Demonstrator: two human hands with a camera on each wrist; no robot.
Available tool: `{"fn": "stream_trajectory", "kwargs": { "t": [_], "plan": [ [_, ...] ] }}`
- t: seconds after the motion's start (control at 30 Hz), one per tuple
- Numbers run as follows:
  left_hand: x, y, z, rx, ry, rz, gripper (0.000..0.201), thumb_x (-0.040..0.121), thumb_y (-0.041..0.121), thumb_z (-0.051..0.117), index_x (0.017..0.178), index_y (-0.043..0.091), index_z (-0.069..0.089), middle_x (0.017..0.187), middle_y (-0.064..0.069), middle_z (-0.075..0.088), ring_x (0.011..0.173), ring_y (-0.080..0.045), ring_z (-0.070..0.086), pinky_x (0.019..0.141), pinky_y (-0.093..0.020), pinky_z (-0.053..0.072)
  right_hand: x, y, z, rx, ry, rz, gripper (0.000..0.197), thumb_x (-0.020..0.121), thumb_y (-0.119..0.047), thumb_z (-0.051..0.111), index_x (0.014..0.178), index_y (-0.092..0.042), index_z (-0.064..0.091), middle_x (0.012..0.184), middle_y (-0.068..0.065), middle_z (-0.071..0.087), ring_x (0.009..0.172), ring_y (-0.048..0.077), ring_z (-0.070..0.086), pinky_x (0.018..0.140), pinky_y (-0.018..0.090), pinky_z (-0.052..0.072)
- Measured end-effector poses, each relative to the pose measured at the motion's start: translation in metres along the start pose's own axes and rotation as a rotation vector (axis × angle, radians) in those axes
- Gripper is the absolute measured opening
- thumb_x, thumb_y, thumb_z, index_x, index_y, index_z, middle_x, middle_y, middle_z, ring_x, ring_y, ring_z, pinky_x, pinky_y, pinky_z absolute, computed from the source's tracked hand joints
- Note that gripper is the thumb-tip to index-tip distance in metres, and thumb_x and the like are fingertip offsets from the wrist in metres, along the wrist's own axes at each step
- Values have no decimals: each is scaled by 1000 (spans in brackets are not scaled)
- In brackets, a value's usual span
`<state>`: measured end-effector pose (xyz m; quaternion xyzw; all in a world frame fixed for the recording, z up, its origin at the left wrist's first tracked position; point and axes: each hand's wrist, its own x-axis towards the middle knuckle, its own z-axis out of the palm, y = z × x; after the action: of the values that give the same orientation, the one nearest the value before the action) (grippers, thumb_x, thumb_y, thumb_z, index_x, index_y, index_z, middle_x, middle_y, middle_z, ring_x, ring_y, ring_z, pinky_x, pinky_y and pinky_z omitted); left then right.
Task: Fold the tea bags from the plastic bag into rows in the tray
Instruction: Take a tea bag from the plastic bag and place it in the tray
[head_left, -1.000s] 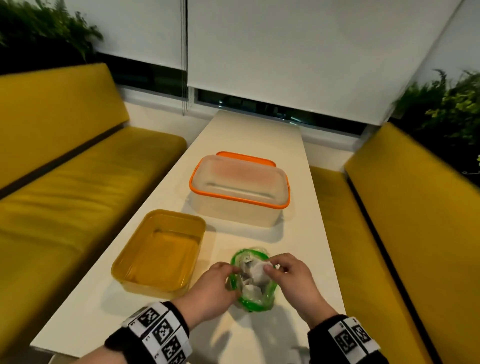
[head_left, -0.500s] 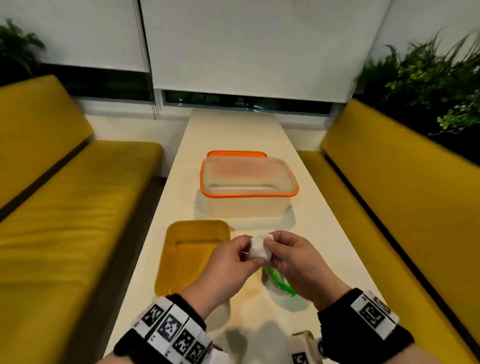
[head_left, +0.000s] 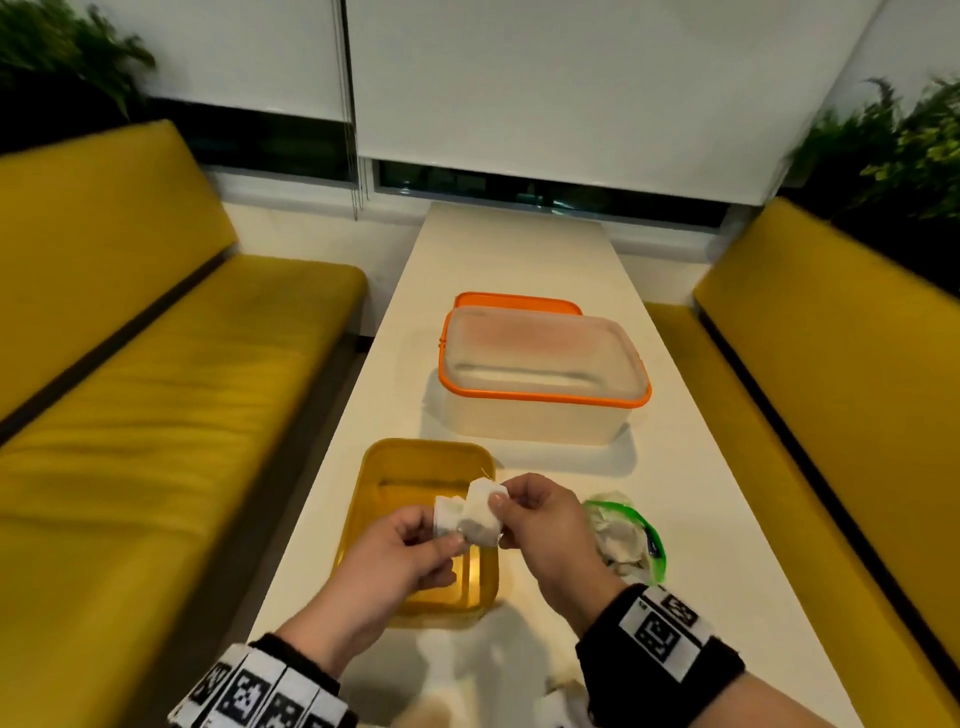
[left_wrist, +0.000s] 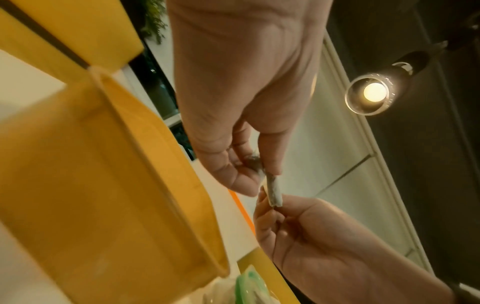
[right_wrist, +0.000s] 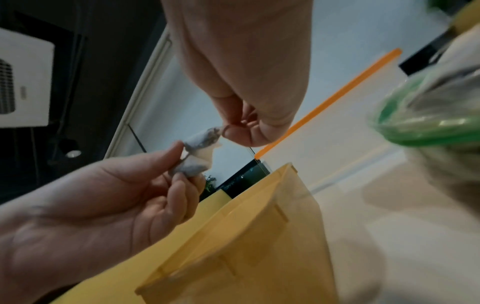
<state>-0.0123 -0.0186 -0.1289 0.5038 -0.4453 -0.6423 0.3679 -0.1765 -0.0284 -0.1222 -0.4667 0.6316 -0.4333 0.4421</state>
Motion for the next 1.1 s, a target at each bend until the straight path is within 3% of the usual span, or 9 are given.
{"fn": "stream_trajectory", "kwargs": {
  "t": [0.07, 0.13, 0.23, 0.4, 0.5, 0.63, 0.77, 0.9, 1.1],
  "plan": [
    [6, -3, -10, -20, 95, 23, 14, 86, 7, 63, 99, 9, 68, 82, -7, 67, 70, -13, 62, 66, -25, 55, 5, 4, 5, -169, -156, -99, 11, 91, -19, 58, 79, -17, 57, 79, 12, 64, 73, 18, 57, 71, 41, 50],
    [11, -6, -19, -44, 178, 27, 13, 87, 8, 62, 98, 11, 69, 87, -11, 68, 75, -18, 63, 69, -28, 56, 5, 11, 7, -530, -370, -219, 9, 94, -27, 51, 88, -21, 51, 86, 9, 64, 81, 24, 58, 74, 38, 44],
    [15, -12, -24, -31, 202, -28, 13, 87, 11, 63, 99, 12, 68, 90, -13, 69, 81, -22, 65, 73, -31, 57, -1, 19, 1, -853, -470, -388, 11, 99, -32, 40, 97, -23, 47, 94, 5, 67, 89, 29, 58, 74, 31, 29],
    [14, -23, -21, 126, 169, -37, 8, 85, 17, 66, 92, 18, 69, 78, -1, 71, 78, -19, 68, 76, -32, 57, -5, 33, -16, -774, -462, -345, 12, 99, -36, 40, 88, -32, 38, 85, -3, 64, 81, 24, 59, 70, 33, 42],
    [12, -27, -16, 147, 160, -16, 5, 83, 14, 68, 84, 19, 71, 73, -1, 70, 73, -18, 67, 75, -34, 58, -10, 35, -24, -738, -450, -340, 13, 97, -37, 45, 85, -34, 41, 70, -18, 51, 76, 15, 58, 67, 30, 42],
    [10, -27, -13, 164, 139, 5, 7, 83, 18, 68, 78, 21, 70, 71, 0, 69, 71, -15, 68, 75, -33, 57, -6, 17, -29, -676, -347, -305, 24, 88, -34, 61, 66, -41, 52, 78, -22, 52, 84, 4, 54, 78, 23, 44],
    [11, -23, -14, 122, 145, 23, 4, 84, 13, 67, 86, 14, 70, 74, -2, 69, 68, -13, 68, 72, -28, 56, 20, -15, -32, -629, -229, -307, 27, 85, -20, 66, 65, -38, 58, 64, -17, 56, 64, 1, 54, 57, 8, 39],
    [11, -23, -16, 119, 127, 50, 7, 84, 12, 67, 87, 5, 67, 73, -5, 66, 69, -14, 66, 80, -37, 56, 54, -28, -26, -809, -254, -301, 13, 86, -16, 59, 88, -27, 67, 70, -8, 57, 68, 14, 53, 60, 24, 43],
    [12, -20, -14, 98, 118, 111, 29, 82, 15, 71, 91, -10, 60, 71, -8, 65, 68, -16, 66, 80, -39, 56, 87, -21, -11, -979, -239, -171, 9, 86, -27, 56, 78, -32, 57, 84, -7, 60, 90, 22, 58, 84, 35, 47]
  ]
}}
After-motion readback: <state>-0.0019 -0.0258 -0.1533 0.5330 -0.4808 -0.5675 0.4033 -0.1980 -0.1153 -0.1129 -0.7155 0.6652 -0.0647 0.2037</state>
